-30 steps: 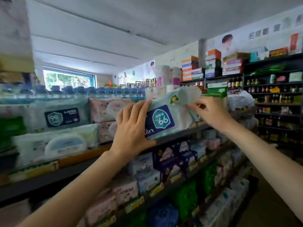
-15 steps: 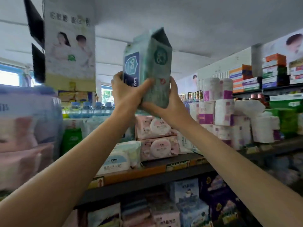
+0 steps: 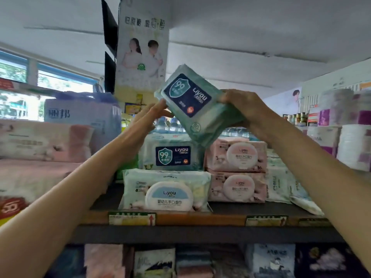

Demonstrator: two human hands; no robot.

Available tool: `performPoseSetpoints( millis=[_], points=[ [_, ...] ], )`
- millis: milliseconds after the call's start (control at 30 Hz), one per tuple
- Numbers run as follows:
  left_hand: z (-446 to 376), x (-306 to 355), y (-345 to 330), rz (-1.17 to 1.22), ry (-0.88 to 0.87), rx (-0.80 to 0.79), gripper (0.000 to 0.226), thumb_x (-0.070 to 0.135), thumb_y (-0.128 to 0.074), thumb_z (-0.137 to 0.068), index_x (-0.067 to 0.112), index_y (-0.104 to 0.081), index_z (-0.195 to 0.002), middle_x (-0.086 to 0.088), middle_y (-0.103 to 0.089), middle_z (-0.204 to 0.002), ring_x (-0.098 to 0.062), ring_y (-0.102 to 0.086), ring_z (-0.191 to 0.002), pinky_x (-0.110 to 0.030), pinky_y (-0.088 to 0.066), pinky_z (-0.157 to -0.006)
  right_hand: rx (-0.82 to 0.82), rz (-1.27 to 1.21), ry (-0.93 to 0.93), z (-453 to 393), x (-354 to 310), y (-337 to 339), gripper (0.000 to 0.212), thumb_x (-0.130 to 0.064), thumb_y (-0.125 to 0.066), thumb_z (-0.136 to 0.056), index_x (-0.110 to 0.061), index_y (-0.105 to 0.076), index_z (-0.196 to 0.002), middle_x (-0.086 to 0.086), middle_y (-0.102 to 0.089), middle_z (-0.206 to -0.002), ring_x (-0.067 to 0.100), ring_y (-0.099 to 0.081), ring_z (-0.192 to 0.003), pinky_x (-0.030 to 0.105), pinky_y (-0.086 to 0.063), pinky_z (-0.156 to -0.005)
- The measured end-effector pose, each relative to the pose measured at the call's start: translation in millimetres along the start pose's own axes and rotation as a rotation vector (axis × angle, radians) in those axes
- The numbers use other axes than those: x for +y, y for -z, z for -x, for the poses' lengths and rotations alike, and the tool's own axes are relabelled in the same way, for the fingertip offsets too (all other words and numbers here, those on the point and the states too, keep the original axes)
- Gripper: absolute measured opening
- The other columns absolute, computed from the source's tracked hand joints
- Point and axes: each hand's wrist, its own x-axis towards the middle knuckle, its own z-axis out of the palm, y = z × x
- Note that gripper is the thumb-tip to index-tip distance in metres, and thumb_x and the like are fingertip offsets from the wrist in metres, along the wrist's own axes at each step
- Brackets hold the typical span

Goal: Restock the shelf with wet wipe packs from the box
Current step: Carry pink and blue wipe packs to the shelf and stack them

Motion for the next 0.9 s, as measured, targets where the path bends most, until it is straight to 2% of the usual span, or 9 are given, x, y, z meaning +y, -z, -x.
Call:
performPoseSetpoints(
  millis=[67, 167, 233, 300, 400, 500, 633, 733, 900],
  points=[
    [4.9, -8.5, 7.1, -0.15, -0.045, -0.054, 0.036, 0.047, -0.043, -0.093, 0.025, -0.055, -0.118, 0.012, -0.06, -0.116, 0.003, -0.052, -0.108, -0.019, -0.038, -0.084, 0.003, -0.114, -0.047, -13.0, 15.6, 3.7, 0.02, -0.026, -0.067, -0.076, -0.018, -0.064, -0.095, 0.008, -0.064, -0.099, 0.026, -0.06, -0.092, 0.026, -0.055, -0.056],
    [7.7, -24.0, 21.4, -0.327, -0.091, 0.106, 0.026, 0.035, -0.062, -0.085, 0.024, -0.056, -0.108, 0.007, -0.059, -0.111, -0.008, -0.055, -0.104, -0.022, -0.044, -0.087, -0.161, -0.111, -0.016, -25.4, 49.6, 9.6, 0.045, -0.034, -0.069, -0.059, -0.02, -0.066, -0.101, 0.008, -0.066, -0.103, 0.022, -0.063, -0.09, 0.034, -0.058, -0.069],
    [5.7, -36.7, 34.0, -0.385, -0.008, 0.259, 0.05, 0.037, -0.073, -0.076, 0.022, -0.044, -0.114, 0.003, -0.048, -0.117, -0.016, -0.049, -0.109, -0.018, -0.043, -0.08, -0.33, 0.04, -0.02, -25.8, 69.1, 6.2, 0.045, -0.035, -0.07, -0.056, -0.025, -0.068, -0.1, 0.002, -0.067, -0.105, 0.018, -0.064, -0.093, 0.032, -0.056, -0.077],
    [1.1, -50.2, 36.4, -0.39, 0.173, 0.082, 0.09, 0.039, -0.082, -0.06, 0.023, -0.028, -0.131, -0.003, -0.042, -0.127, -0.021, -0.049, -0.115, -0.023, -0.049, -0.082, -0.406, 0.156, -0.013, -25.7, 83.1, -1.9, 0.032, -0.031, -0.072, -0.063, -0.03, -0.068, -0.095, -0.005, -0.065, -0.104, 0.015, -0.063, -0.097, 0.023, -0.057, -0.075],
    [-5.7, -66.5, 23.2, -0.503, 0.291, -0.219, 0.135, 0.061, -0.085, -0.027, 0.052, -0.005, -0.135, -0.007, -0.033, -0.145, -0.029, -0.045, -0.127, -0.049, -0.043, -0.102, -0.388, 0.215, 0.025, -28.6, 87.2, -10.8, 0.021, -0.016, -0.063, -0.084, -0.03, -0.065, -0.1, -0.004, -0.059, -0.112, 0.017, -0.053, -0.11, 0.025, -0.049, -0.085],
    [-15.8, -68.9, 21.4, -0.494, 0.303, -0.198, 0.13, 0.042, -0.09, -0.039, 0.043, -0.009, -0.141, -0.006, -0.044, -0.137, -0.026, -0.05, -0.123, -0.05, -0.044, -0.102, -0.366, 0.295, 0.052, -27.8, 86.9, -21.4, 0.024, -0.016, -0.057, -0.089, -0.029, -0.063, -0.109, 0.001, -0.055, -0.121, 0.014, -0.046, -0.114, 0.036, -0.04, -0.097],
    [-19.2, -68.3, 33.5, -0.505, 0.343, -0.197, 0.109, 0.008, -0.081, -0.063, 0.025, -0.012, -0.146, -0.007, -0.054, -0.128, -0.023, -0.055, -0.114, -0.042, -0.048, -0.098, -0.329, 0.405, 0.09, -23.1, 82.9, -38.4, 0.033, -0.021, -0.057, -0.09, -0.018, -0.059, -0.122, 0.006, -0.053, -0.128, 0.014, -0.045, -0.111, 0.033, -0.04, -0.094],
    [-13.0, -63.4, 33.4, -0.494, 0.35, -0.204, 0.101, 0.012, -0.079, -0.068, 0.023, -0.014, -0.144, -0.008, -0.055, -0.123, -0.023, -0.058, -0.107, -0.038, -0.051, -0.092, -0.338, 0.436, 0.065, -19.0, 78.0, -38.5, 0.033, -0.025, -0.055, -0.09, -0.019, -0.058, -0.123, 0.005, -0.054, -0.126, 0.019, -0.048, -0.115, 0.037, -0.042, -0.096],
    [-3.0, -49.0, 33.1, -0.686, 0.246, -0.037, 0.099, 0.058, -0.071, -0.061, 0.018, -0.028, -0.14, -0.015, -0.037, -0.141, -0.034, -0.039, -0.128, -0.053, -0.036, -0.106, -0.273, 0.589, 0.067, -10.2, 61.8, -42.8, 0.032, -0.02, -0.055, -0.091, -0.014, -0.059, -0.122, 0.009, -0.054, -0.129, 0.027, -0.049, -0.119, 0.038, -0.04, -0.098]
  ],
)
